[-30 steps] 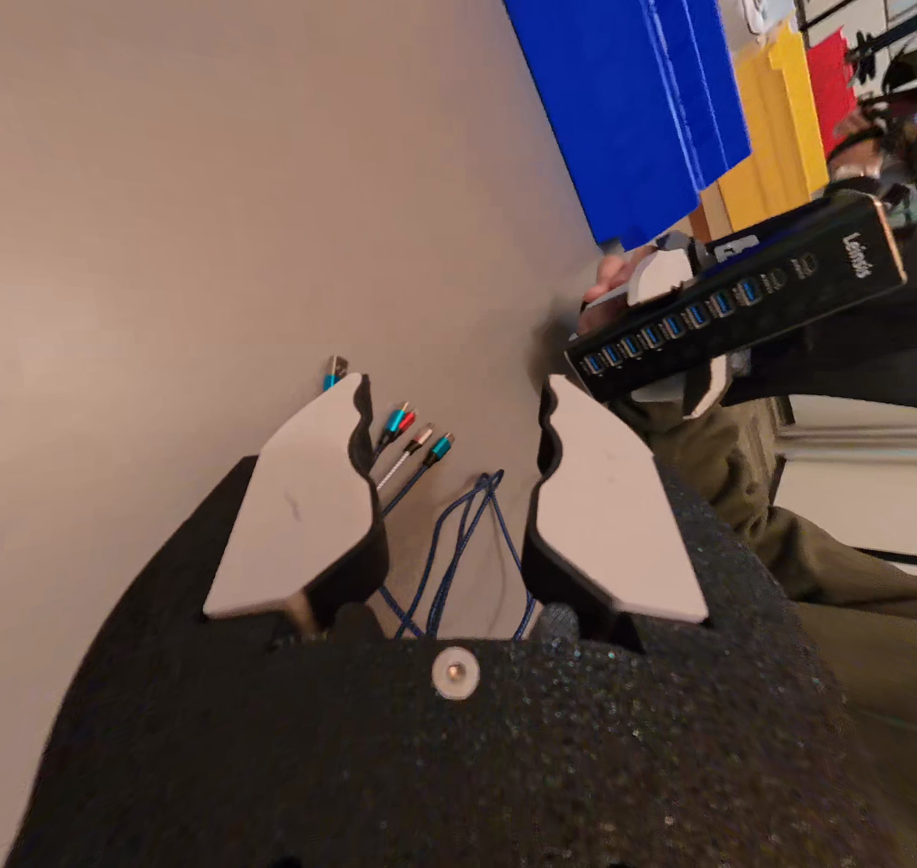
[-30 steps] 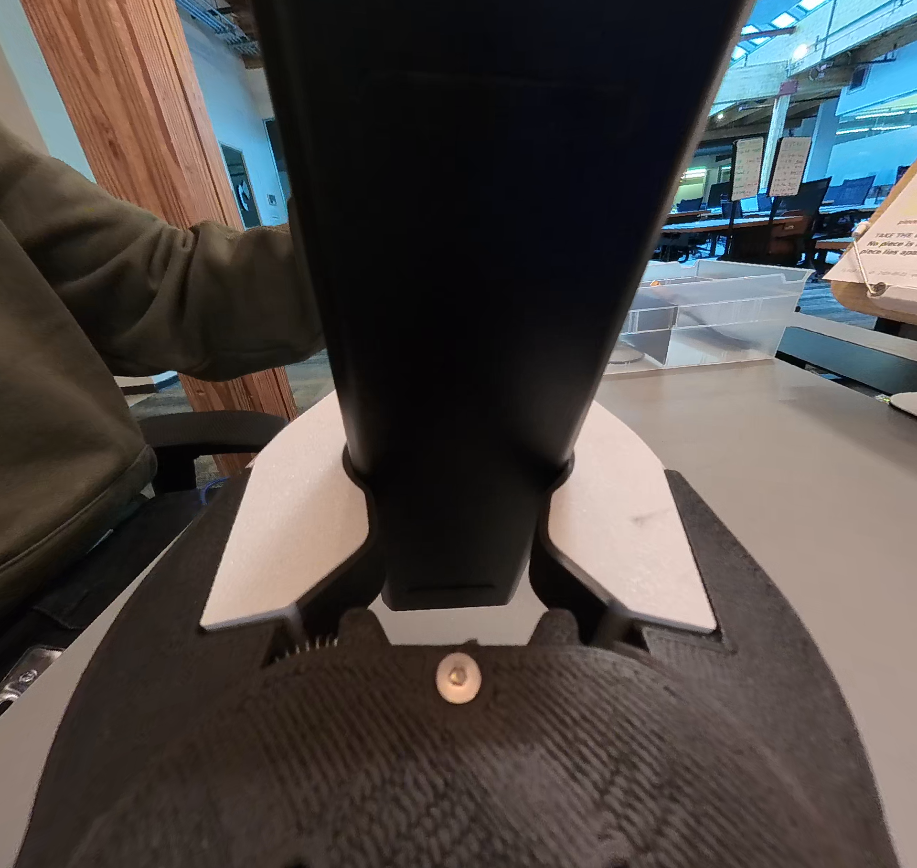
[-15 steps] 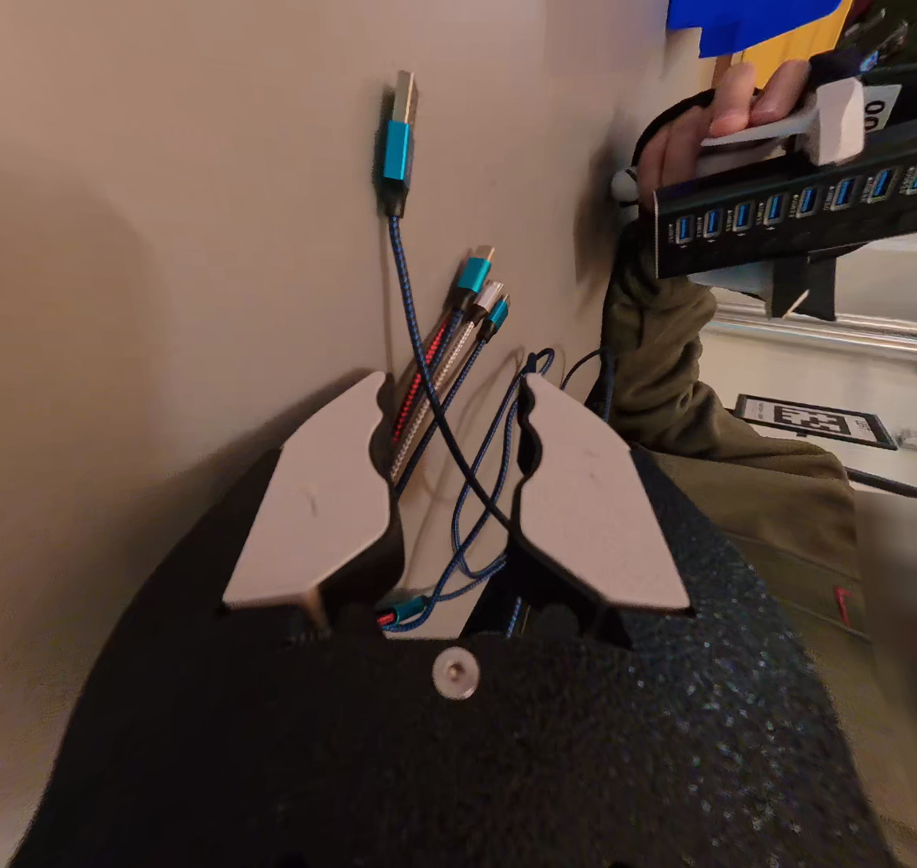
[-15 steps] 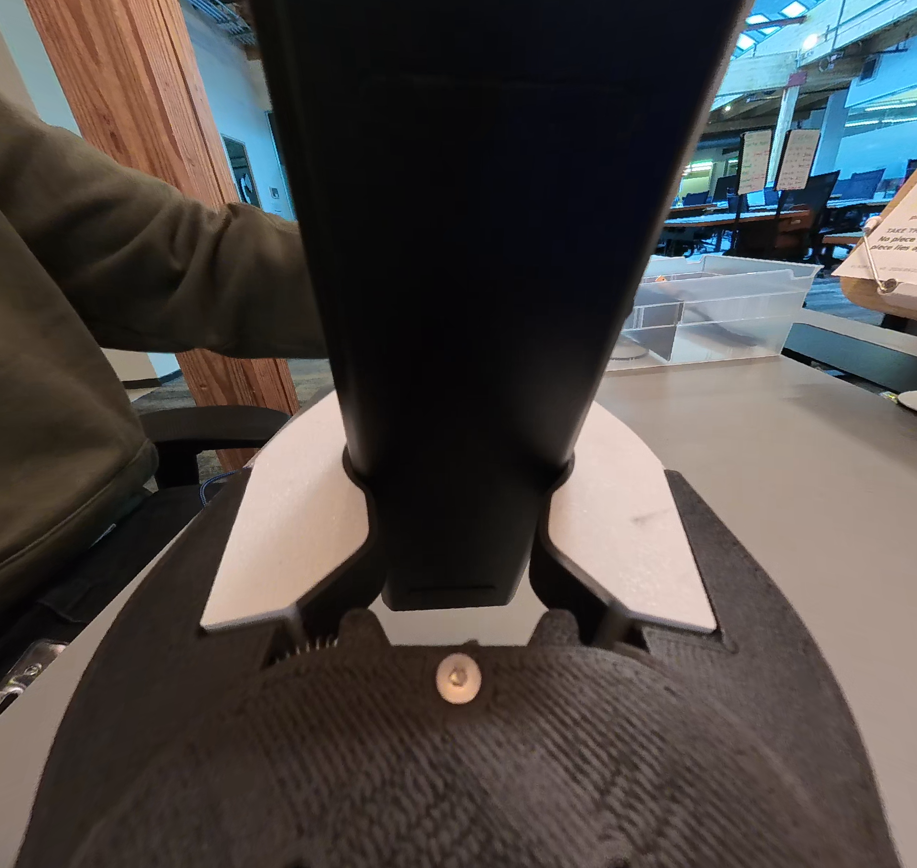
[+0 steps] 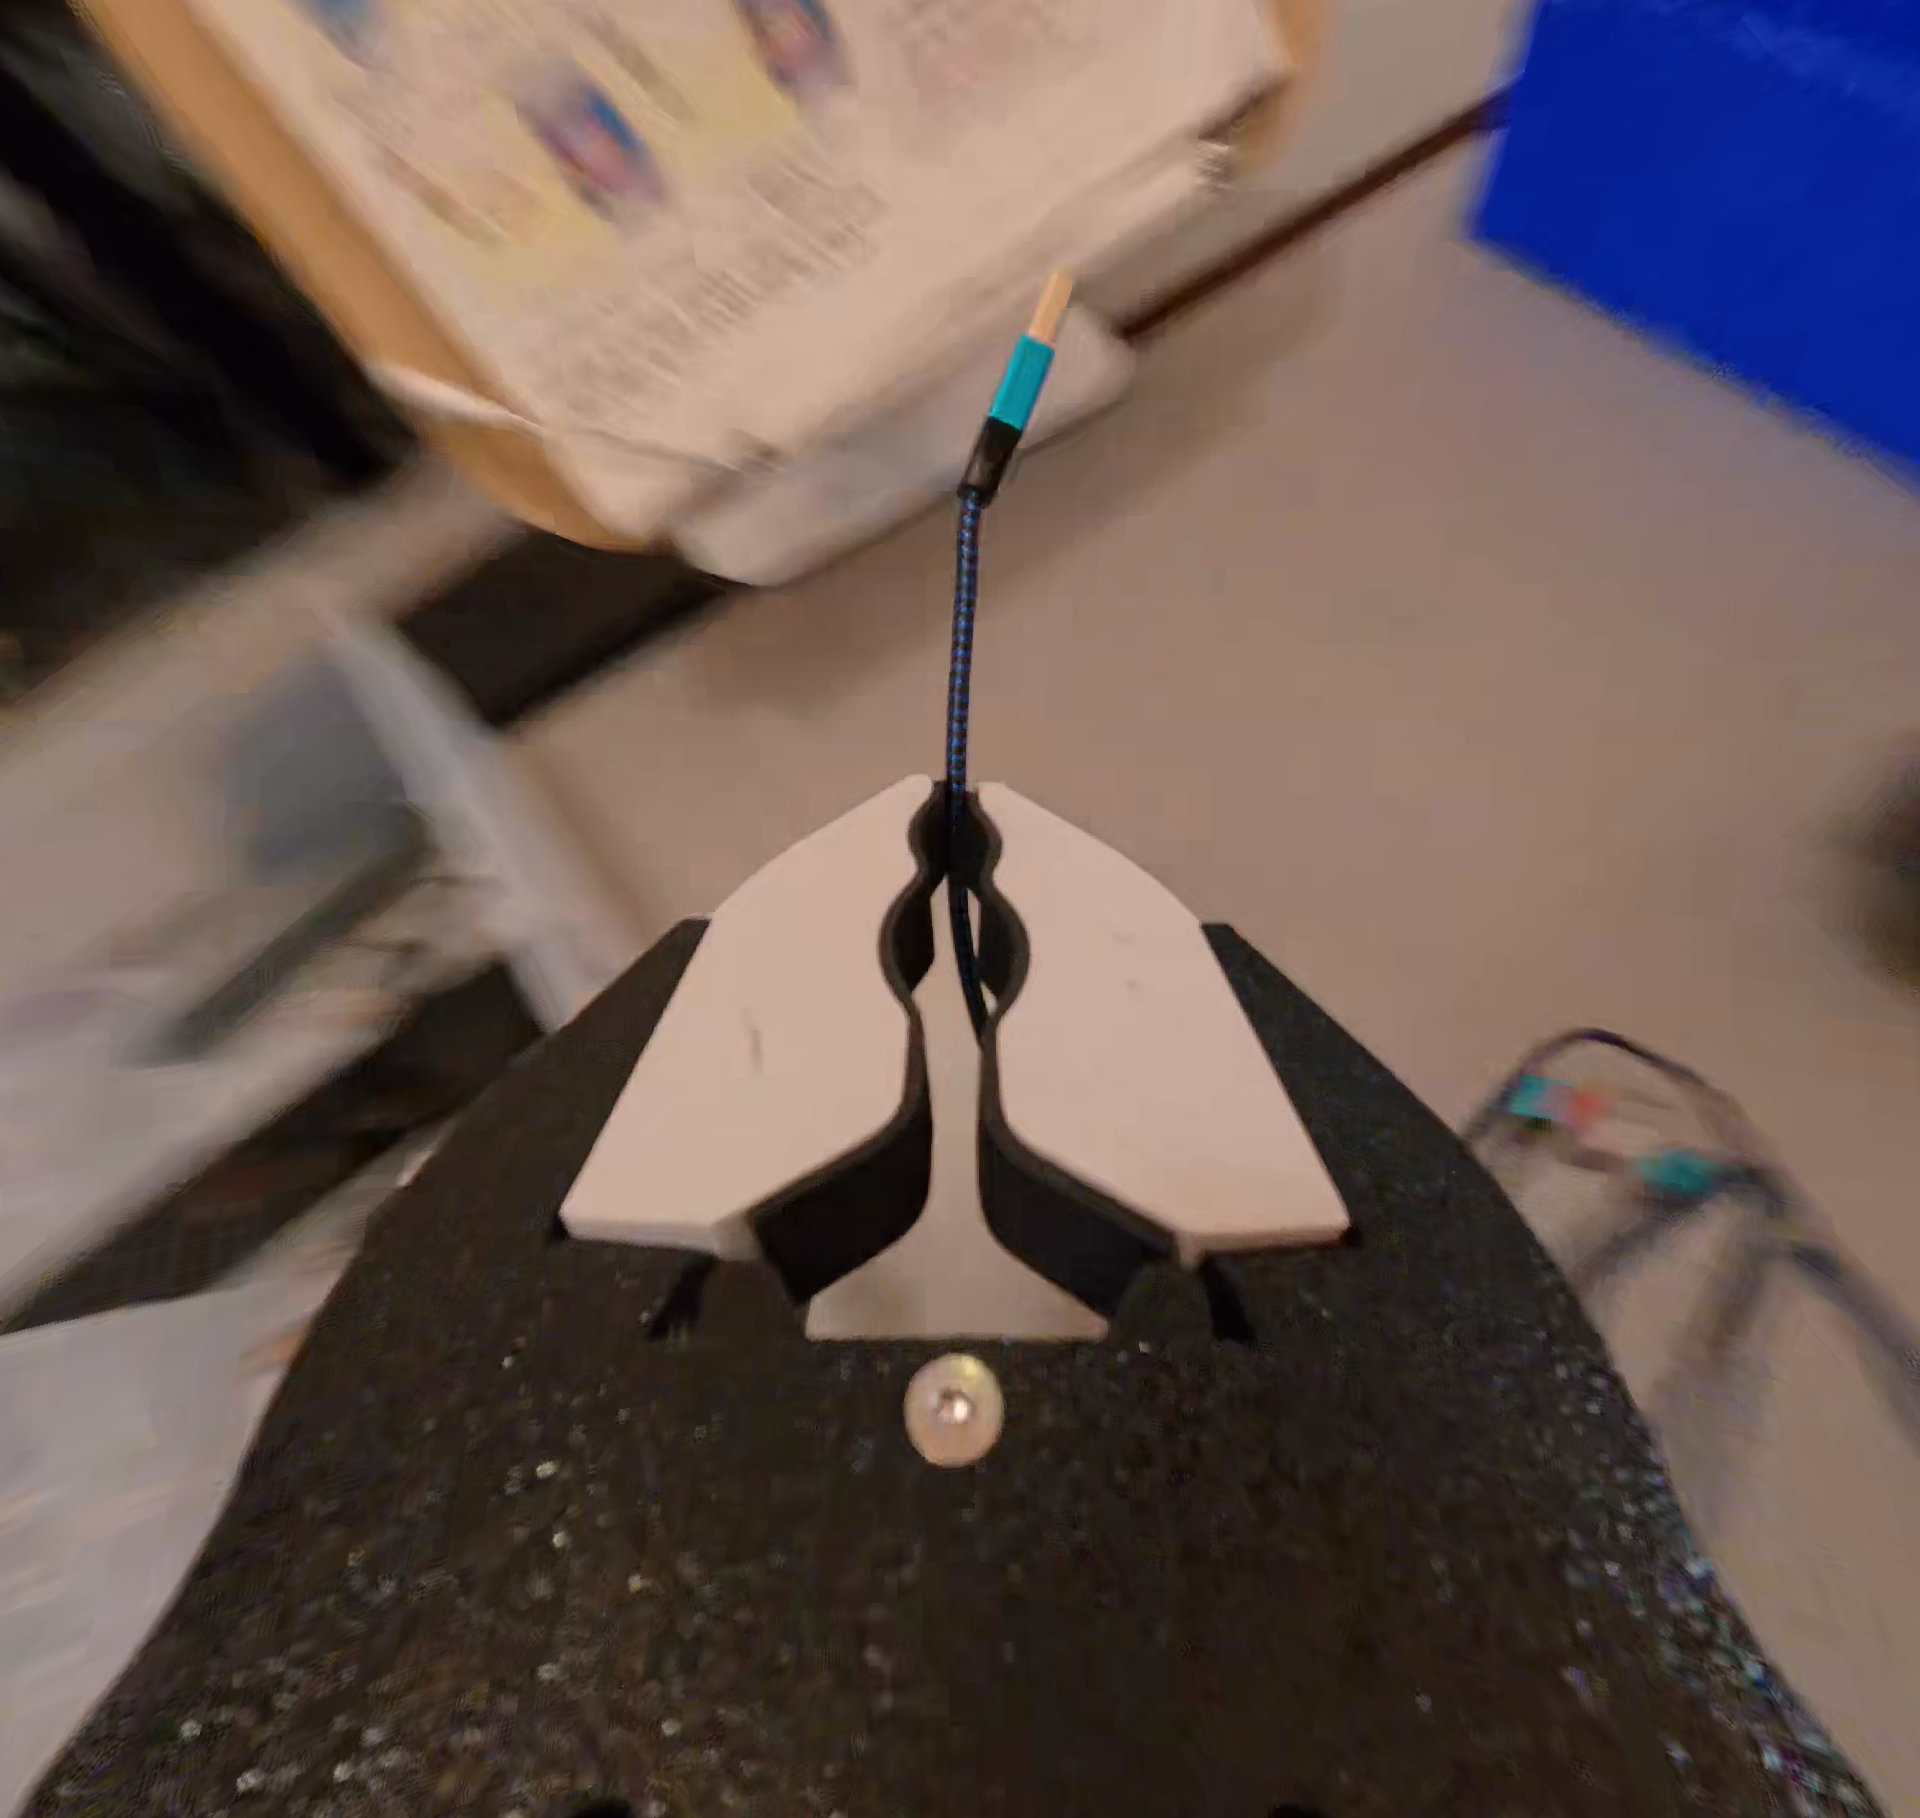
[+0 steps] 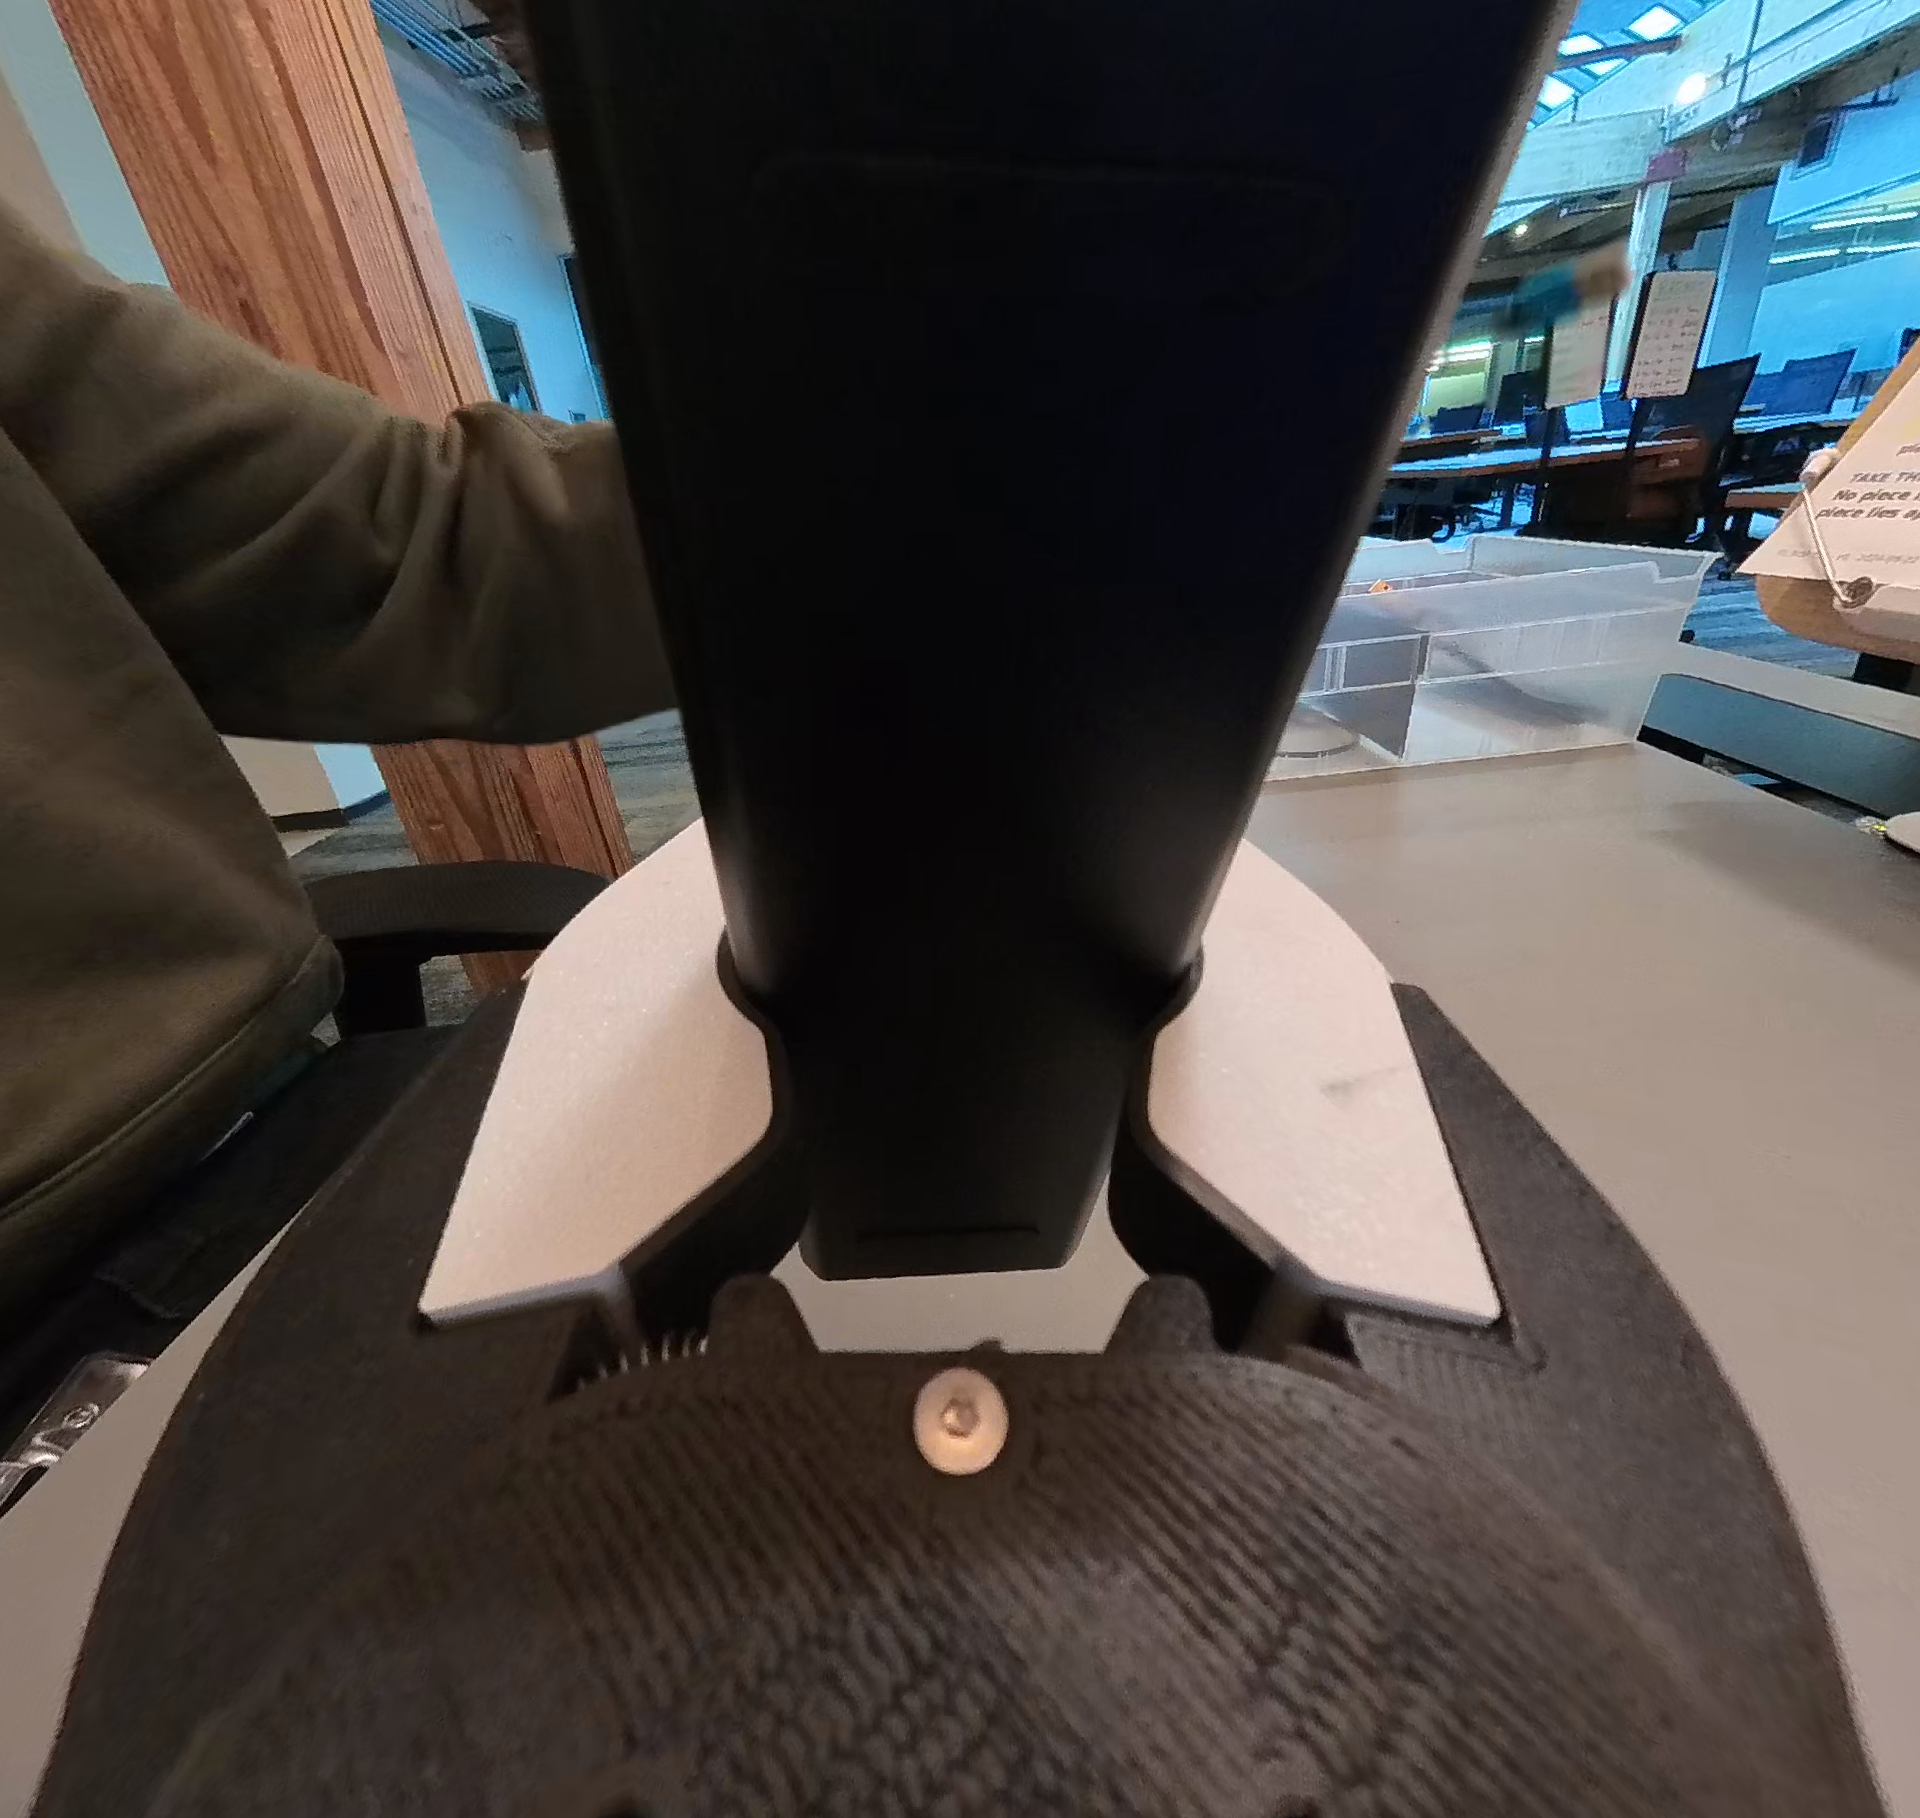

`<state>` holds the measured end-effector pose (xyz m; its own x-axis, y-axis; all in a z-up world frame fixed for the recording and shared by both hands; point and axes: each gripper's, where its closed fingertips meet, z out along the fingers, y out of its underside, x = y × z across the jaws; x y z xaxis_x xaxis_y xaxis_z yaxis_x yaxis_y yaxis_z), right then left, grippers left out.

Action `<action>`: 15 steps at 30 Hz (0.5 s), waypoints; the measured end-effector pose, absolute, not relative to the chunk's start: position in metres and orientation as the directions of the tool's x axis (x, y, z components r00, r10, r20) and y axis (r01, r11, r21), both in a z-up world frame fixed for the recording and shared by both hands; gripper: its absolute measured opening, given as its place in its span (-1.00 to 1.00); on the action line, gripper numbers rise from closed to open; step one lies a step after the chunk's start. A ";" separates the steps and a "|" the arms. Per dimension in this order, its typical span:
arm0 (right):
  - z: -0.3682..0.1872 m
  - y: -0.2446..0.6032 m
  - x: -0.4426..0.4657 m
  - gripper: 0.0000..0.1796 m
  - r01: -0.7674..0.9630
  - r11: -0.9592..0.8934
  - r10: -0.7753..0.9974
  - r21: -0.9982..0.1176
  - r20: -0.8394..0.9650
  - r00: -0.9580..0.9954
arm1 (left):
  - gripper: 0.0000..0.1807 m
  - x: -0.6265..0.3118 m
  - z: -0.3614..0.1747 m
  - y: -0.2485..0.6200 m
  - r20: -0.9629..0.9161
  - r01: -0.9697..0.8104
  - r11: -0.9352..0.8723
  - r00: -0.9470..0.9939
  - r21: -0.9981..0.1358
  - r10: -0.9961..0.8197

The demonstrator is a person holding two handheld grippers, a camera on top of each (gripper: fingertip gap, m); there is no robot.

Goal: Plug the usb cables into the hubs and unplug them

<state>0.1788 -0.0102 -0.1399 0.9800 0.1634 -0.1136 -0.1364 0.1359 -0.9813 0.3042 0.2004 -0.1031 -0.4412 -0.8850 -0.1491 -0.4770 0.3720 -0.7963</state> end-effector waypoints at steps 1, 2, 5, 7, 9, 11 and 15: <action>-0.140 -0.010 0.179 -0.19 -0.137 0.136 0.163 -0.981 -0.114 0.980 | -0.99 0.311 -0.078 0.219 -0.347 -0.410 0.476 -0.352 -0.778 -0.869; -0.140 -0.010 0.179 -0.19 -0.137 0.136 0.160 -0.981 -0.115 0.980 | -0.99 0.315 -0.049 0.235 -0.525 -0.349 0.579 -0.245 -0.737 -0.815; -0.140 -0.010 0.180 -0.19 -0.136 0.137 0.156 -0.981 -0.114 0.981 | -0.99 0.311 0.042 0.264 -0.768 -0.230 0.736 0.111 -0.637 -0.631; -0.140 -0.010 0.180 -0.19 -0.132 0.137 0.151 -0.982 -0.112 0.982 | -0.99 0.302 0.073 0.253 -0.789 -0.145 0.776 0.166 -0.613 -0.592; -0.140 -0.010 0.180 -0.19 -0.130 0.136 0.147 -0.982 -0.110 0.983 | -0.99 0.293 0.065 0.225 -0.845 -0.087 0.842 0.093 -0.533 -0.526; -0.139 -0.011 0.182 -0.19 -0.133 0.144 0.137 -0.981 -0.113 0.984 | -0.99 0.280 0.019 0.191 -0.896 -0.073 0.900 -0.093 -0.429 -0.434; -0.136 -0.014 0.186 -0.19 -0.142 0.178 0.111 -0.974 -0.123 0.986 | -0.98 0.238 -0.094 0.140 -0.870 -0.035 0.954 -0.402 -0.297 -0.285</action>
<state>0.1865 -0.0144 -0.1363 0.9861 0.1112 -0.1232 -0.1417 0.1781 -0.9738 0.2381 0.1395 -0.0935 -0.4021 -0.2853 -0.8700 -0.0352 0.9543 -0.2967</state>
